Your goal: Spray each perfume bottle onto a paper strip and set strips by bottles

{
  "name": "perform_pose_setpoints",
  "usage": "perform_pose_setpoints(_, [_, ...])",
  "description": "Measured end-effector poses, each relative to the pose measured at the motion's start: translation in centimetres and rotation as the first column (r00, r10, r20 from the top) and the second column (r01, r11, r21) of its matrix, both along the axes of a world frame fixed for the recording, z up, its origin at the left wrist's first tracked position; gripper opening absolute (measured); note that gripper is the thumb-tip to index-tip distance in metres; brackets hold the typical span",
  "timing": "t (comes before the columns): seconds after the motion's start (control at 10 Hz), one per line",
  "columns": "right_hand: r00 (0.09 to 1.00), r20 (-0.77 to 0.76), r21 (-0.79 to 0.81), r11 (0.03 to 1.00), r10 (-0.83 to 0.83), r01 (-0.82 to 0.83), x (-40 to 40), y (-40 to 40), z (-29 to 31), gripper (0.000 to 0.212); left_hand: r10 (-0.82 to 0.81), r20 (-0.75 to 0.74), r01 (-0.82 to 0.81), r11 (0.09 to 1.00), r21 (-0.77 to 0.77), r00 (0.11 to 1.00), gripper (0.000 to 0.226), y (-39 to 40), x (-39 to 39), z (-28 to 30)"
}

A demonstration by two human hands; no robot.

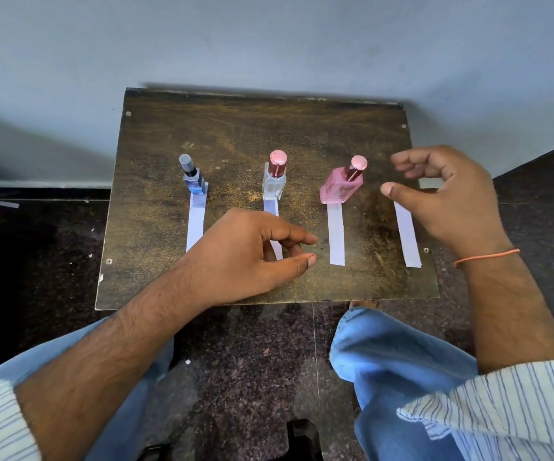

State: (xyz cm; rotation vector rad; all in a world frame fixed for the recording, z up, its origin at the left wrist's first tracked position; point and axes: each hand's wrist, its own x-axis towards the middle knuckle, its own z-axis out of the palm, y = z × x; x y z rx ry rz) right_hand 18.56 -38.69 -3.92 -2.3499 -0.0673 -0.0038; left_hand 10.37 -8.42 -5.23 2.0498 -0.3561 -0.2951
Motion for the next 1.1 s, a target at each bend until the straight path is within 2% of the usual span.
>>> perform_pose_setpoints(0.1, [0.996, -0.071, -0.131, 0.991, -0.048, 0.039, -0.2, -1.2, 0.0, 0.035, -0.002, -0.003, 0.002, 1.000, 0.003, 1.000, 0.027, -0.1, -0.1, 0.1])
perform_pose_setpoints(0.2, [0.983, -0.175, -0.206, 0.979, -0.047, 0.010, -0.4, -2.1, 0.5, 0.035, -0.006, 0.001, 0.006, 1.000, 0.001, 1.000, 0.027, -0.2, -0.1, 0.1])
perform_pose_setpoints(0.3, [0.961, -0.274, -0.210, 0.977, -0.041, -0.018, -0.7, -2.9, 0.9, 0.039, -0.007, 0.005, 0.007, 1.000, -0.001, 1.000, 0.026, -0.4, -0.2, 0.0])
perform_pose_setpoints(0.4, [0.952, -0.304, -0.249, 0.967, -0.023, -0.056, -1.0, -3.2, 0.7, 0.044, 0.002, -0.006, -0.002, 1.000, -0.004, 1.000, 0.026, -0.6, -0.3, 0.0])
perform_pose_setpoints(0.7, [0.960, -0.275, -0.284, 0.958, -0.044, -0.037, -1.1, -3.7, 0.4, 0.044, -0.001, 0.016, 0.001, 1.000, -0.003, 1.000, 0.025, -1.2, -0.2, -0.1])
perform_pose_setpoints(0.8, [0.969, -0.245, -0.246, 0.968, -0.012, -0.050, -1.2, -3.8, 0.4, 0.042, -0.024, 0.065, 0.022, 0.999, 0.034, 0.998, 0.024, -1.3, -0.2, 0.1])
perform_pose_setpoints(0.9, [0.990, -0.139, -0.252, 0.966, 0.021, -0.056, -1.4, -3.3, 0.6, 0.032, -0.063, 0.140, 0.048, 0.993, 0.112, 0.988, 0.022, -1.4, -0.2, 0.4])
perform_pose_setpoints(1.1, [0.982, 0.188, -0.155, 0.988, 0.022, 0.008, -2.0, -1.2, 1.8, 0.025, 0.050, 0.309, -0.135, 0.956, 0.261, 0.950, 0.031, -1.5, -0.4, 1.4])
